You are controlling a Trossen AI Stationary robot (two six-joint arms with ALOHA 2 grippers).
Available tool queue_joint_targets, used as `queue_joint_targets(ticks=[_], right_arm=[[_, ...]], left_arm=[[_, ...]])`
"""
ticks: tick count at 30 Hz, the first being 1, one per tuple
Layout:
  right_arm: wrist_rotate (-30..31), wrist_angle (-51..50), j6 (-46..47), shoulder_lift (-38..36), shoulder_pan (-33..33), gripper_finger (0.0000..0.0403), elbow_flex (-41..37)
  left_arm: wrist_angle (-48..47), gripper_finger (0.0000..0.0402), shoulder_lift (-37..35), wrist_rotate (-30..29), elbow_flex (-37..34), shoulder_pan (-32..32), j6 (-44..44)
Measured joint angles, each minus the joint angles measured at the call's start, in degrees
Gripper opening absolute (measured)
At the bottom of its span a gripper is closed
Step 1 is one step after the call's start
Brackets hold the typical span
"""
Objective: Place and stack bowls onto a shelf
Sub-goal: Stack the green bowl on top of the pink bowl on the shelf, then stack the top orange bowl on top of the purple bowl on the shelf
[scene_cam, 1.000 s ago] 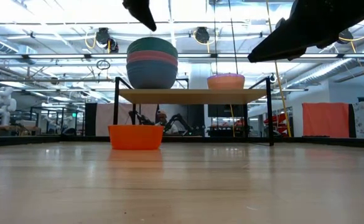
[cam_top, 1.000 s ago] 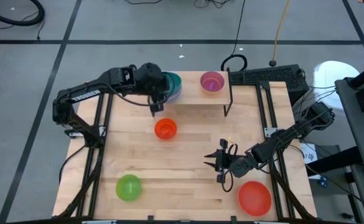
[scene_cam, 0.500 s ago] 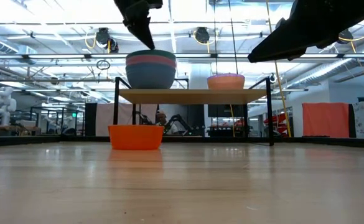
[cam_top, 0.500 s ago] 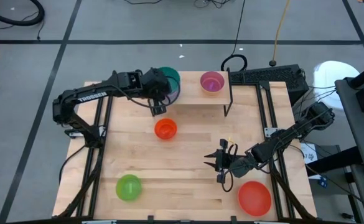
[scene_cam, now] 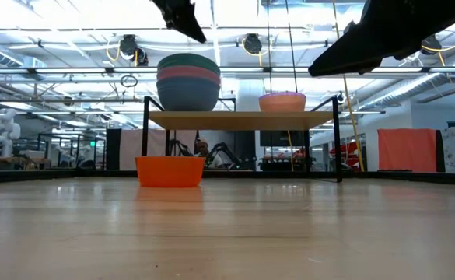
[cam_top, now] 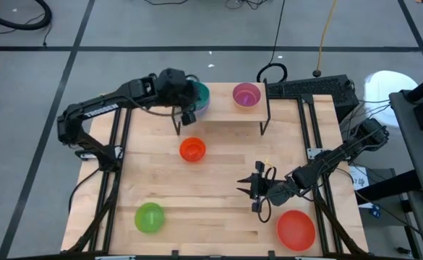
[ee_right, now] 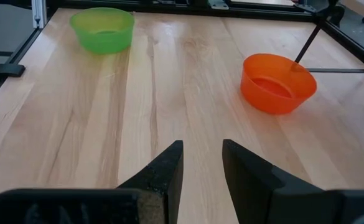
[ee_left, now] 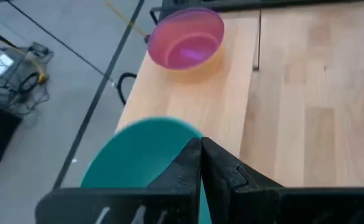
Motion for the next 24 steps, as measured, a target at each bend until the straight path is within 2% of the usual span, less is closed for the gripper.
queue_joint_targets(ticks=[5,11,16,20,24], right_arm=[[0.0,0.5,0.0,0.0,0.0,0.0107,0.0],[-0.1,0.4,-0.1,0.0,0.1,0.0107,0.0],[-0.2,0.3,-0.2,0.0,0.1,0.0107,0.0],[-0.2,0.3,-0.4,0.0,0.1,0.0107,0.0],[-0.2,0.3,-0.2,0.0,0.1,0.0107,0.0]], left_arm=[[-0.2,0.0014,3.5,1.7,-0.3,0.9,-1.4],[0.6,0.0013,4.5,1.5,-1.2,0.3,-2.1],[2.4,0.0005,3.8,0.1,-1.2,-0.9,-2.0],[3.4,0.0009,2.9,-3.7,-1.2,-1.6,-1.3],[3.9,0.0009,0.2,-3.9,-1.2,-2.2,-1.3]])
